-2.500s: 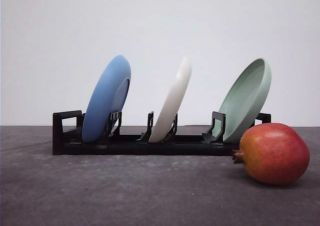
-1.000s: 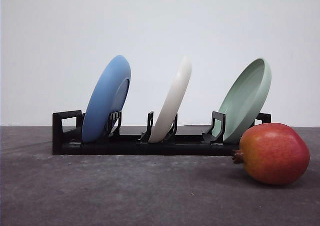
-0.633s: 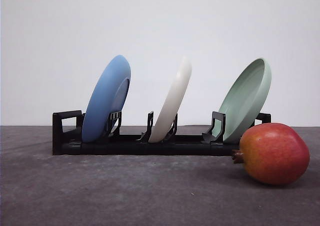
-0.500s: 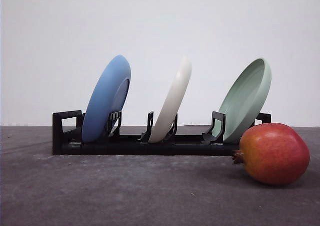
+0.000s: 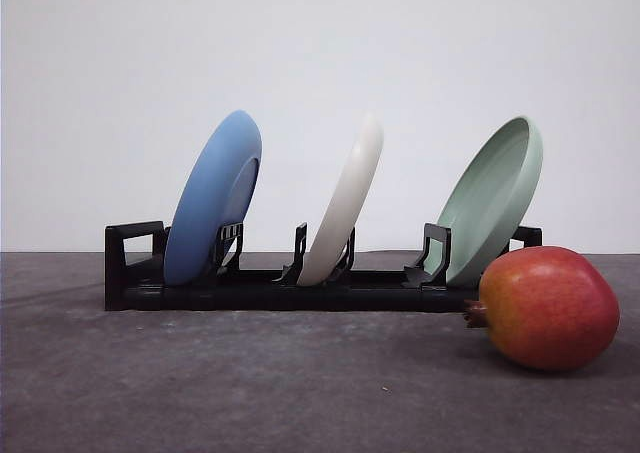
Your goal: Place pomegranate in white plate
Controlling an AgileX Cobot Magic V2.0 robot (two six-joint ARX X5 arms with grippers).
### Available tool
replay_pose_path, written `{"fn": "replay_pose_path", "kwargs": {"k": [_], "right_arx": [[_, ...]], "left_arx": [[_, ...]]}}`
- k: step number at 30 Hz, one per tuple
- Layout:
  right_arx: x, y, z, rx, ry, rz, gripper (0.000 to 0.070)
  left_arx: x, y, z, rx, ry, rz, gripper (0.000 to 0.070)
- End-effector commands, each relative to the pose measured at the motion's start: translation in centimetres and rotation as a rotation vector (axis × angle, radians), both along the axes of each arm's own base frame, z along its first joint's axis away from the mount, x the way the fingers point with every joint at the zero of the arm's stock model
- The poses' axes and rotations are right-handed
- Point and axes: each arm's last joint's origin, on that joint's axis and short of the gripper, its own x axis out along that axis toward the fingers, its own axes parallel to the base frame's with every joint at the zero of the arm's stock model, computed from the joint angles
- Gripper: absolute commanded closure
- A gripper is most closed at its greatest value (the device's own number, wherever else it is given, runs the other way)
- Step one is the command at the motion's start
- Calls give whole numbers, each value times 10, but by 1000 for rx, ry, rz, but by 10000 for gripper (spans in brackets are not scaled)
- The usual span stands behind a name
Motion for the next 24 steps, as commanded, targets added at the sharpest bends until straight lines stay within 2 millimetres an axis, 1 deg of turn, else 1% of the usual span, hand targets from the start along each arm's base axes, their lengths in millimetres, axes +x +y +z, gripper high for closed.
{"fn": "replay_pose_path", "kwargs": {"k": [1, 5, 11, 18, 21, 24], "right_arx": [[0, 0, 5, 18, -1, -4, 80], [0, 0, 5, 25, 6, -5, 81], [0, 0, 5, 30, 11, -7, 80], [0, 0, 5, 39, 20, -9, 81], [0, 0, 5, 43, 23, -10, 81], [0, 0, 5, 43, 24, -10, 81]], "left_arx": [[10, -9, 6, -24, 33, -6, 97], [37, -37, 2, 27, 92, -37, 104], [76, -92, 4, 133, 134, -118, 105], [109, -157, 0, 327, 122, -113, 105], [121, -178, -7, 365, 119, -102, 105], [131, -195, -18, 405, 126, -78, 105]]}}
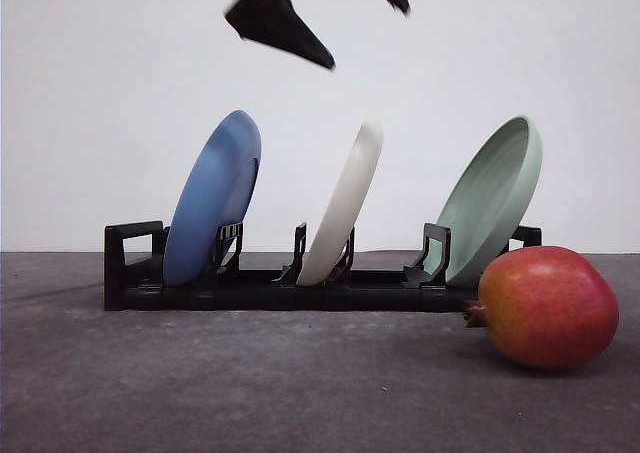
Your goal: Place pomegranate in white plate
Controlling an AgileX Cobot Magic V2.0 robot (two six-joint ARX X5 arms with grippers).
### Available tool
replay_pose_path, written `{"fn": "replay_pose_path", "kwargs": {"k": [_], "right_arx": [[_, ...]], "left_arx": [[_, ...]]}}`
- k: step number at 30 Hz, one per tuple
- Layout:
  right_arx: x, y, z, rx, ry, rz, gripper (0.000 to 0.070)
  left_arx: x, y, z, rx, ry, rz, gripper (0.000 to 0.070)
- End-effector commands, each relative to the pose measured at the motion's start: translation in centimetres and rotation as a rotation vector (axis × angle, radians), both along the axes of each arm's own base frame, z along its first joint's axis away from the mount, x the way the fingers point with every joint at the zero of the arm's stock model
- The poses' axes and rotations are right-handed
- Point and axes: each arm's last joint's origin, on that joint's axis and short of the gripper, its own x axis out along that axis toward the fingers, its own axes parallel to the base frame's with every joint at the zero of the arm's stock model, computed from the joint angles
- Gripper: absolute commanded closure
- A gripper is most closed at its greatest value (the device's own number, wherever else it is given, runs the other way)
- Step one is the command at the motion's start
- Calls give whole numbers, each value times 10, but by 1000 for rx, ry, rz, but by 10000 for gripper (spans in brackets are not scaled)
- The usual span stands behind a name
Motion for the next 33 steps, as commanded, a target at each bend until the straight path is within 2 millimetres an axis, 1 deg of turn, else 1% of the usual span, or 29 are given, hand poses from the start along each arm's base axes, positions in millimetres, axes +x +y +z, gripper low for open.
{"fn": "replay_pose_path", "kwargs": {"k": [1, 6, 15, 18, 20, 21, 22, 24, 26, 29, 30, 31, 33], "right_arx": [[0, 0, 5, 8, -10, -2, 81], [0, 0, 5, 13, -6, -3, 81], [0, 0, 5, 27, 8, -6, 81], [-1, 0, 5, 33, 14, -6, 81], [0, 0, 5, 39, 20, -8, 80], [0, 0, 5, 43, 24, -8, 81], [0, 0, 5, 45, 26, -9, 81], [-1, 0, 5, 45, 26, -9, 81], [-1, 0, 5, 45, 26, -9, 81], [0, 0, 5, 45, 27, -9, 81], [0, 0, 5, 45, 26, -9, 81], [0, 0, 5, 45, 27, -9, 81], [0, 0, 5, 45, 27, -9, 81]], "left_arx": [[6, -12, -5, 27, -18, -2, 106], [18, -24, -25, 69, -22, 33, 107], [31, -35, -53, 114, 13, 43, 107], [34, -37, -60, 128, 19, 40, 108], [35, -38, -62, 129, 18, 41, 111], [35, -38, -62, 127, 17, 41, 124], [36, -38, -62, 125, 14, 41, 166], [36, -39, -62, 123, 12, 41, 307], [36, -38, -62, 125, 14, 42, 412], [36, -38, -62, 126, 15, 41, 583], [36, -38, -62, 126, 15, 42, 650], [36, -38, -62, 125, 14, 42, 700], [36, -39, -62, 120, 13, 44, 700]]}}
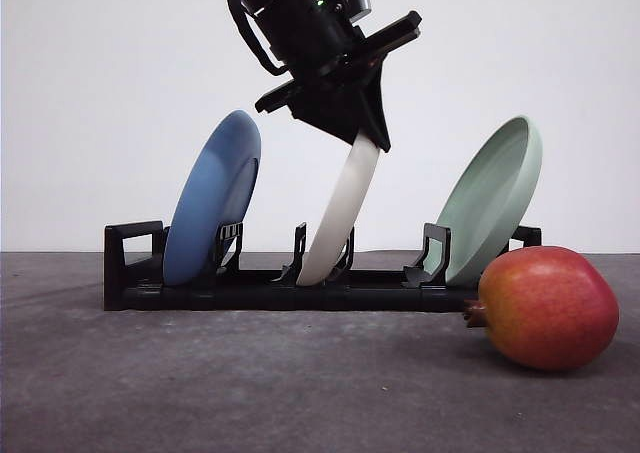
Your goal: Place pomegranate in white plate
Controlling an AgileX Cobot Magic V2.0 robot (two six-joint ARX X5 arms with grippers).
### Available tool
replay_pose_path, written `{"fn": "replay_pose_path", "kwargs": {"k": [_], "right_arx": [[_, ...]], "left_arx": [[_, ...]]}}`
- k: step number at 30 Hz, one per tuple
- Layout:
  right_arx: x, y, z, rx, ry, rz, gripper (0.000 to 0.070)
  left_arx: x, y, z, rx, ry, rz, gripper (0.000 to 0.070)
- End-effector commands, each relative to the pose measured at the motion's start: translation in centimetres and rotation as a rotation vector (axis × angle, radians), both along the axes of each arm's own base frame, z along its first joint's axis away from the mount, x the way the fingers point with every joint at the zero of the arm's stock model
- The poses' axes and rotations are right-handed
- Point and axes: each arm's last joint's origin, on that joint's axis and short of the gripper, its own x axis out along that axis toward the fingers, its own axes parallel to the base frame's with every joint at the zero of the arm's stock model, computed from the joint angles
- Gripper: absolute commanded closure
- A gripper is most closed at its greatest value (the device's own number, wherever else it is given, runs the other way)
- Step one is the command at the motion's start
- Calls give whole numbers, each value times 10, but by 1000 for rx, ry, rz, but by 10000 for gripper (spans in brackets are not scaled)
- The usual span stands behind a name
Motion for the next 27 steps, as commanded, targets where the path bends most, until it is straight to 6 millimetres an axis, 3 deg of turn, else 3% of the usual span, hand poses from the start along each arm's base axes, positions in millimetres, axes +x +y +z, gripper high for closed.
{"fn": "replay_pose_path", "kwargs": {"k": [1, 8, 13, 20, 27], "right_arx": [[0, 0, 5, 7, -10, 0, 81], [-1, 0, 5, 7, -8, -1, 80], [-1, 0, 5, 6, -9, -1, 81], [-1, 0, 5, 6, -9, -1, 81], [-1, 0, 4, 7, -6, -1, 81]], "left_arx": [[2, -7, 3, -11, -23, -7, 700], [1, -6, 6, -31, -9, 15, 700], [-3, -3, 24, -76, -22, 31, 700], [-29, 17, 84, -237, -69, 87, 700], [-95, 53, 144, -275, -121, 12, 700]]}}
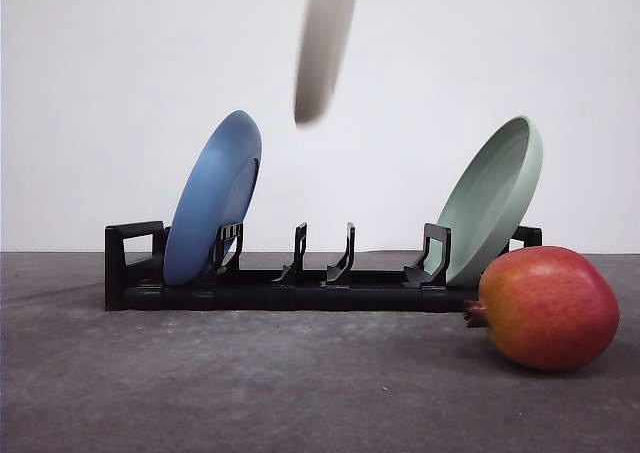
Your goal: Place pomegranate in white plate
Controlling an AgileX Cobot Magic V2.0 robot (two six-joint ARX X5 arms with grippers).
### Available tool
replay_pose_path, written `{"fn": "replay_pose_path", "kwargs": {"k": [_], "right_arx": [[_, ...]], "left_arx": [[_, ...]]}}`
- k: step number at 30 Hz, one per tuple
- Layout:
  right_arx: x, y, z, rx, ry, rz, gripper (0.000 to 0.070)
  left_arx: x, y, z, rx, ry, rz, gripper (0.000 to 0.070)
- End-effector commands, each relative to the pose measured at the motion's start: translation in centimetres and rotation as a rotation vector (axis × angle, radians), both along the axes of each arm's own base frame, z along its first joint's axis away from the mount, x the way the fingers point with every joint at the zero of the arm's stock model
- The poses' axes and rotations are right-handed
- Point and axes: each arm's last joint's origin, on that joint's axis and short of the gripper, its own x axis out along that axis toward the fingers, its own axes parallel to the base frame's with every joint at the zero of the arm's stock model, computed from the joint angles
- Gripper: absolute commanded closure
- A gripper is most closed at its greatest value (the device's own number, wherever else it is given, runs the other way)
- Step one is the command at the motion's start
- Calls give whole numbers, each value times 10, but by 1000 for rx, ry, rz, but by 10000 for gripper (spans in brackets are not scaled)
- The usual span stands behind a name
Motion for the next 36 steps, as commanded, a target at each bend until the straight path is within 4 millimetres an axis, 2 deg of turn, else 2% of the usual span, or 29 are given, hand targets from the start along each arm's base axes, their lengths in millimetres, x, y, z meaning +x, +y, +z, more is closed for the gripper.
{"fn": "replay_pose_path", "kwargs": {"k": [1, 4, 7, 10, 13, 18, 22, 29, 36], "right_arx": [[-1, 0, 4, 7, -5, -1, 81], [-1, 0, 4, 7, -2, -1, 81], [-1, 0, 4, 8, 5, -1, 81], [-1, 0, 3, 9, 12, -1, 81], [-1, 0, 2, 9, 18, -1, 81], [-1, 0, 1, 10, 34, -1, 81], [-2, 0, 1, 10, 40, -1, 81], [-2, 0, 1, 10, 40, -1, 81], [-2, 0, 1, 10, 40, -1, 81]], "left_arx": [[-19, 3, 11, 34, -29, -62, 700], [-51, 16, 19, 127, -44, -154, 700], [-78, 24, 19, 234, -32, -236, 700], [-95, 24, 12, 367, -33, -260, 700], [-107, 16, -2, 483, -51, -282, 700], [-122, -5, -38, 607, -87, -329, 700], [-134, -19, -78, 698, -104, -362, 700], [-150, -27, -150, 881, -137, -375, 700], [-162, -37, -204, 994, -153, -415, 700]]}}
